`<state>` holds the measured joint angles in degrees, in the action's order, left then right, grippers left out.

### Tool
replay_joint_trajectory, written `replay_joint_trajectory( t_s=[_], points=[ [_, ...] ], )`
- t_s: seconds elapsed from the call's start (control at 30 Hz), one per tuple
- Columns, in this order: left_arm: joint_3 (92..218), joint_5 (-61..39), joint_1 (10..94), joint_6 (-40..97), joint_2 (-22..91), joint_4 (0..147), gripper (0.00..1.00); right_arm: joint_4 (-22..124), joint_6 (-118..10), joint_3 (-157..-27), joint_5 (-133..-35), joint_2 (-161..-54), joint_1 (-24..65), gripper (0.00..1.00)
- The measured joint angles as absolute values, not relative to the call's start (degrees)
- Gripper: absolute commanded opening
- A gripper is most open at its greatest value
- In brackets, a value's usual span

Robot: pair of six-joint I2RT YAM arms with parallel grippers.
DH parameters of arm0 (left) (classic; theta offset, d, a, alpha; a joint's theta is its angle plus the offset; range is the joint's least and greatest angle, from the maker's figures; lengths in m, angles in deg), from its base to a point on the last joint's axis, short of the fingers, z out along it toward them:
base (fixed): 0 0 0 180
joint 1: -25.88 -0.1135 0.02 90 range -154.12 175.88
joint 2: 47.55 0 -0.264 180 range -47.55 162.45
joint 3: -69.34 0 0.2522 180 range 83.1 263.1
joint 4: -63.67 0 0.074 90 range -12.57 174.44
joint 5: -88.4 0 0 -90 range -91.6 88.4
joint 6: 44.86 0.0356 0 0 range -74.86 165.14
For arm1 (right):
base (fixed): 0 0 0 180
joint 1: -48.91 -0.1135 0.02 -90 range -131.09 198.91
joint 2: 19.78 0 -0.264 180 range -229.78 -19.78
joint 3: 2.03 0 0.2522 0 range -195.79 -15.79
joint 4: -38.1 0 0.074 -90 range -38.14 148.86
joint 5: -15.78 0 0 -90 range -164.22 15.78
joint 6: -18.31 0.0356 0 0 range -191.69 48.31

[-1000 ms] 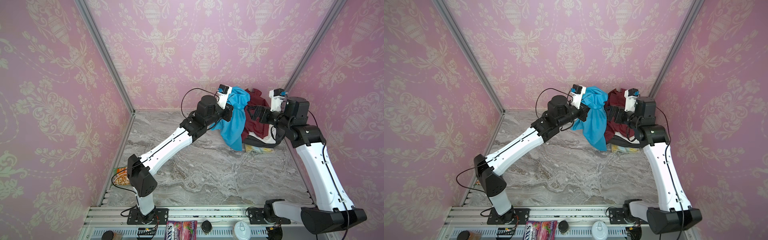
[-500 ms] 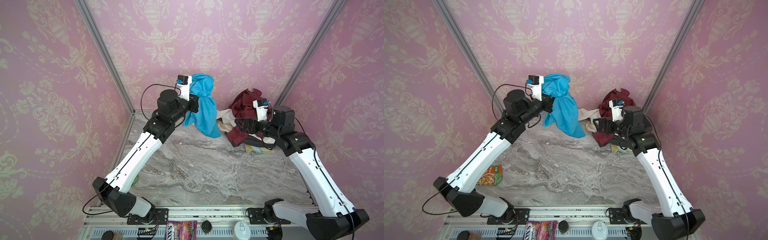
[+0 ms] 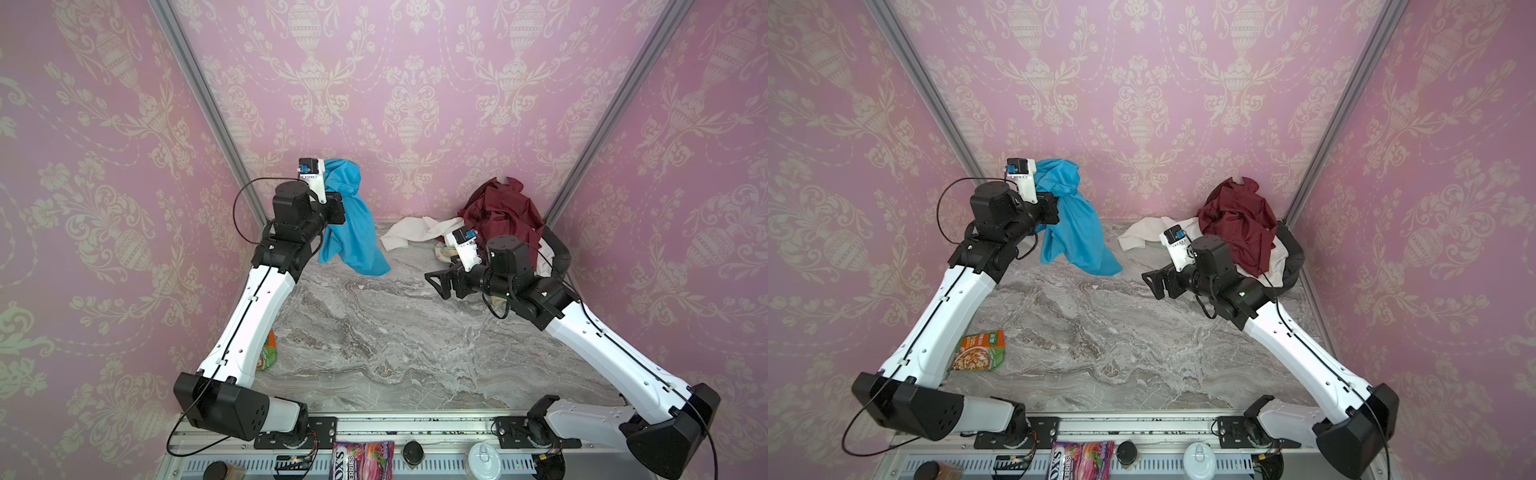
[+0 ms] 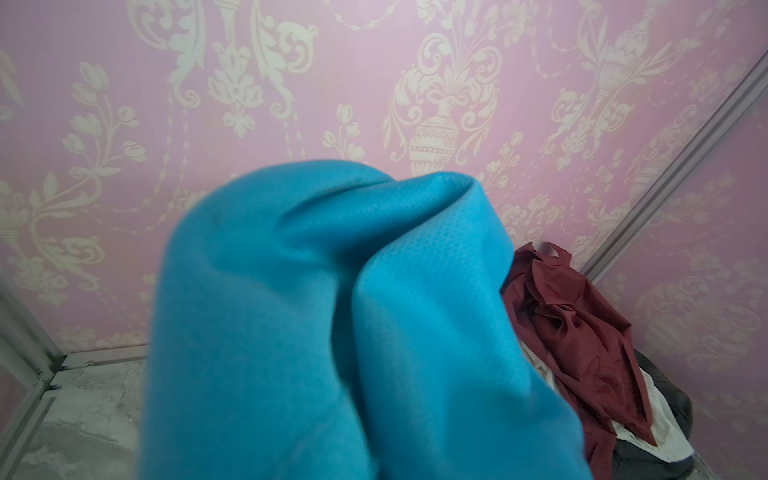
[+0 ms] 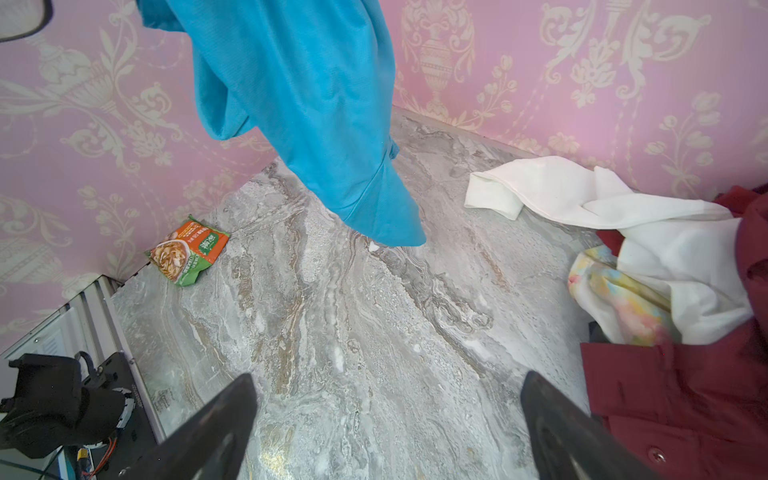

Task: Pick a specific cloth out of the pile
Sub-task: 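Carry the turquoise shirt away with the left gripper while the right releases and withdraws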

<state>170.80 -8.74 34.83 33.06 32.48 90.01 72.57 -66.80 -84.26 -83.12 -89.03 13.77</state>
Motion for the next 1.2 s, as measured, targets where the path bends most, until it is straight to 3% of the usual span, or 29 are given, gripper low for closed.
replay_joint_trajectory(
  t_s=[0.2, 0.43, 1.2],
  points=[
    [170.19, -8.54, 28.34, 33.78, 32.48, 90.98, 0.0, 66.32, -68.7, -79.52, -79.45, -88.57, 8.2, 1.0],
    [168.95, -6.27, 24.53, 35.97, 32.35, 91.94, 0.0, 61.2, -68.81, -77.22, -78.12, -88.51, 7.61, 1.0],
    [149.08, 11.48, 25.93, 45.45, 32.83, 80.7, 0.0, 53.73, -69.84, -64.76, -70.49, -79.83, 7.61, 0.99]
  ],
)
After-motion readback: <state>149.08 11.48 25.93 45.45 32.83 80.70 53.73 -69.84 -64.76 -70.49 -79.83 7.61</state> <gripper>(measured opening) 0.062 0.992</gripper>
